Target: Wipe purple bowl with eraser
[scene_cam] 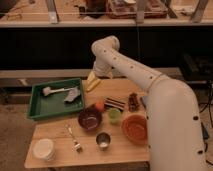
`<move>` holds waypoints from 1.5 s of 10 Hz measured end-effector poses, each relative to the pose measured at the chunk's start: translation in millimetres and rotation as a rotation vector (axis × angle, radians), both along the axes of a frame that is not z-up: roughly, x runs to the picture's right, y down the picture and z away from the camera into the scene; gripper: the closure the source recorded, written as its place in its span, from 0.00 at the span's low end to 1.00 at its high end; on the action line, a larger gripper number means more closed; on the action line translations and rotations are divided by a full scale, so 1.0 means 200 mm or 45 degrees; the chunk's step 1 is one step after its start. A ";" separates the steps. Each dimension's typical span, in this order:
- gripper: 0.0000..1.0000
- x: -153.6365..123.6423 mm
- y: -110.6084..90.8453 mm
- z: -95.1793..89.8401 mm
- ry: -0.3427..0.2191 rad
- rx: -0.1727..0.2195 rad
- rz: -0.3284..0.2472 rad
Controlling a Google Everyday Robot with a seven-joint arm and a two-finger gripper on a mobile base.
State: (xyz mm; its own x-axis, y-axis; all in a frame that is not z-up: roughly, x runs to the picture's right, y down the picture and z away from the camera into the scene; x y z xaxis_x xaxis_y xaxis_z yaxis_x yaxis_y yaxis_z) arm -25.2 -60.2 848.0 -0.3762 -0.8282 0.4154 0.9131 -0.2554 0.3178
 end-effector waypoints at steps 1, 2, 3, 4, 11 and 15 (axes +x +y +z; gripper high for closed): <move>0.20 0.00 0.00 0.00 0.000 0.000 0.000; 0.20 0.00 0.00 0.00 0.000 0.000 0.000; 0.20 0.00 0.00 0.00 0.002 0.000 -0.002; 0.20 0.01 0.00 0.00 0.002 0.000 -0.014; 0.20 0.43 0.44 -0.10 -0.107 -0.042 -0.199; 0.20 0.46 0.62 -0.02 -0.211 -0.080 -0.345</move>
